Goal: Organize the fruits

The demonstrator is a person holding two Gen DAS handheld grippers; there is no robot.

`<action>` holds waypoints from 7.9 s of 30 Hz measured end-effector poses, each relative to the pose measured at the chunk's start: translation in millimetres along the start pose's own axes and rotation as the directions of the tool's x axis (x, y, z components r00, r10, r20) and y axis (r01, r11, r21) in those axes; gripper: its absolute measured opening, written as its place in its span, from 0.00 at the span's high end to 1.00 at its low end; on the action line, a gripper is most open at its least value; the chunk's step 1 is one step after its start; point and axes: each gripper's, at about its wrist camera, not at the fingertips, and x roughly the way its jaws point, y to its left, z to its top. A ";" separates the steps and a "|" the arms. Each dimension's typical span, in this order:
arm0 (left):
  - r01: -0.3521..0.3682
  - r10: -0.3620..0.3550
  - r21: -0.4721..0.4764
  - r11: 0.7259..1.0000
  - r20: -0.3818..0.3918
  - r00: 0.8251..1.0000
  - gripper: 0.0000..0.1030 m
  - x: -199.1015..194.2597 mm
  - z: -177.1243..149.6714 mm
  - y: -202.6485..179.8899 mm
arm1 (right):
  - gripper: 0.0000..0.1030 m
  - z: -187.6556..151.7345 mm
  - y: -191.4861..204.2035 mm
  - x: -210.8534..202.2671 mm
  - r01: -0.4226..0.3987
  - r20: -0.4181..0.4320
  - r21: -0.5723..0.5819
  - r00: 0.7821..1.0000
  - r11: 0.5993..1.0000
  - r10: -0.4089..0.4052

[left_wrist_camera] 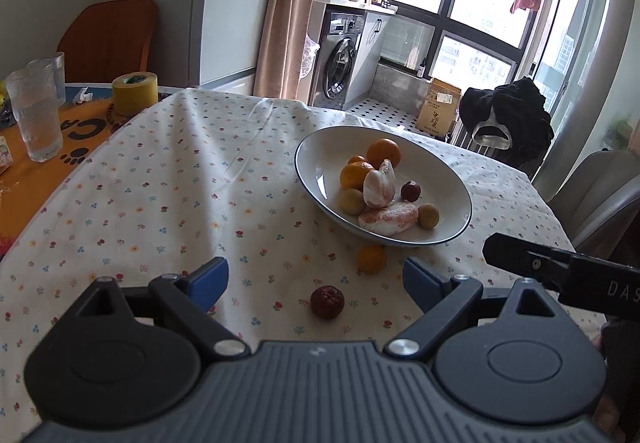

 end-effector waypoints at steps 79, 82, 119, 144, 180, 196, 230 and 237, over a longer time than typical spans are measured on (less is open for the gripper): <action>0.015 -0.015 -0.019 1.000 0.009 1.000 0.78 23.6 -18.6 56.5 | 0.43 -20.5 54.2 94.8 0.013 -0.133 -0.151 0.991 0.988 -0.033; 0.012 -0.012 -0.029 1.000 0.010 1.000 0.78 22.6 -19.2 62.3 | 0.52 -21.4 56.8 99.8 0.023 -0.136 -0.163 0.990 0.986 -0.046; 0.065 -0.068 0.050 0.997 0.065 0.996 0.78 12.3 3.6 5.8 | 0.78 5.7 17.0 37.4 0.059 -0.012 -0.132 0.998 0.989 -0.061; 0.074 -0.084 0.117 0.990 0.084 0.993 0.78 41.8 52.6 -31.6 | 0.78 49.4 -19.6 52.3 0.091 0.039 -0.082 0.995 0.992 -0.089; 0.102 -0.107 0.186 0.977 0.020 0.994 0.77 103.9 73.9 -86.1 | 0.70 44.1 -62.2 57.9 0.062 0.025 0.031 0.998 0.998 -0.063; 0.055 -0.058 0.132 0.990 0.016 0.998 0.63 89.7 66.1 -65.9 | 0.66 45.1 -59.9 54.9 0.063 0.030 0.021 0.998 0.998 -0.063; 0.015 -0.019 0.074 0.997 0.056 0.998 0.05 3.9 38.5 -9.2 | 0.05 28.3 -5.3 -3.9 0.070 0.052 -0.055 0.996 0.996 -0.067; 0.019 -0.023 0.060 0.998 0.071 0.997 0.01 -14.0 32.6 1.3 | 0.00 23.0 0.2 -16.7 0.064 0.051 -0.062 0.997 0.996 -0.061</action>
